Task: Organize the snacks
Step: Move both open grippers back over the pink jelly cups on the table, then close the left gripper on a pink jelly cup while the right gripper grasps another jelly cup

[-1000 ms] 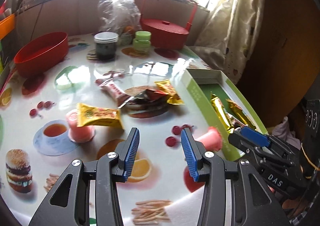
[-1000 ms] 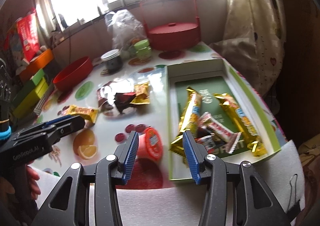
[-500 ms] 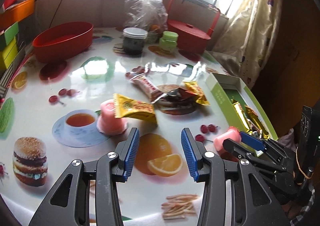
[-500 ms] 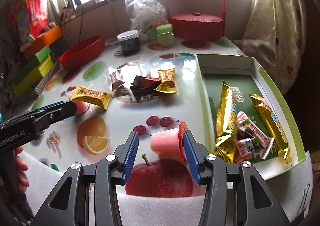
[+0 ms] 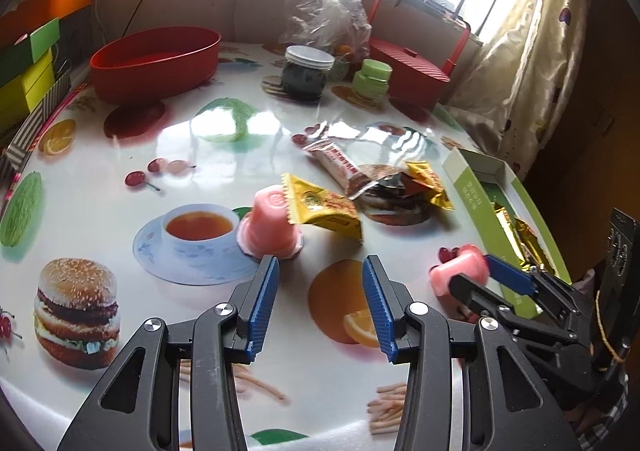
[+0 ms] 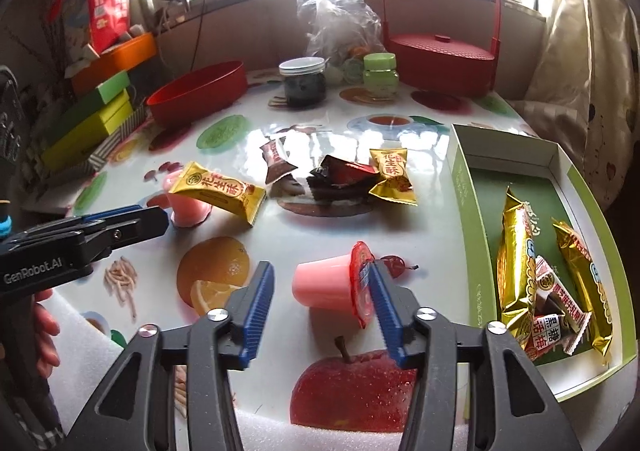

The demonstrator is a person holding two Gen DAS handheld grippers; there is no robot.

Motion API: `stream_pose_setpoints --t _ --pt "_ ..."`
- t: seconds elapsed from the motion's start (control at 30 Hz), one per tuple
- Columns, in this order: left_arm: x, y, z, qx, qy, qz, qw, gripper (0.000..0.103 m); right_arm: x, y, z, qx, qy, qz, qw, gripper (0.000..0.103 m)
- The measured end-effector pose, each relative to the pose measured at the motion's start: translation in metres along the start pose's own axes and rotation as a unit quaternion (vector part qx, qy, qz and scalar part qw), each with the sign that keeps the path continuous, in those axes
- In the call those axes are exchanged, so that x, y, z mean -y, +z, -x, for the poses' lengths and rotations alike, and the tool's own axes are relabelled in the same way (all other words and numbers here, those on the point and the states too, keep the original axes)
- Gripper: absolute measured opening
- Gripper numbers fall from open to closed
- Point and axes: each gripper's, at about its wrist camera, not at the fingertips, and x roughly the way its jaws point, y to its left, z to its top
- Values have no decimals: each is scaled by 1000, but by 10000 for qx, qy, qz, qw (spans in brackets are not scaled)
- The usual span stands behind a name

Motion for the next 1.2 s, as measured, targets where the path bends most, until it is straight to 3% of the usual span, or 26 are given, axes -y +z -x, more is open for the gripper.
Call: stream_pose_setpoints --t 0.53,0.7,1.2 --pt "-27 -1 -29 -248 153 256 9992 45 -13 -3 -25 -350 -418 342 9979 56" --pt "-27 6 -36 -227 215 183 9993 45 -11 -4 -27 -355 -470 314 9978 46" --pt "-17 24 -58 -135 552 -160 9983 45 -13 -5 -27 -336 -442 350 9978 46"
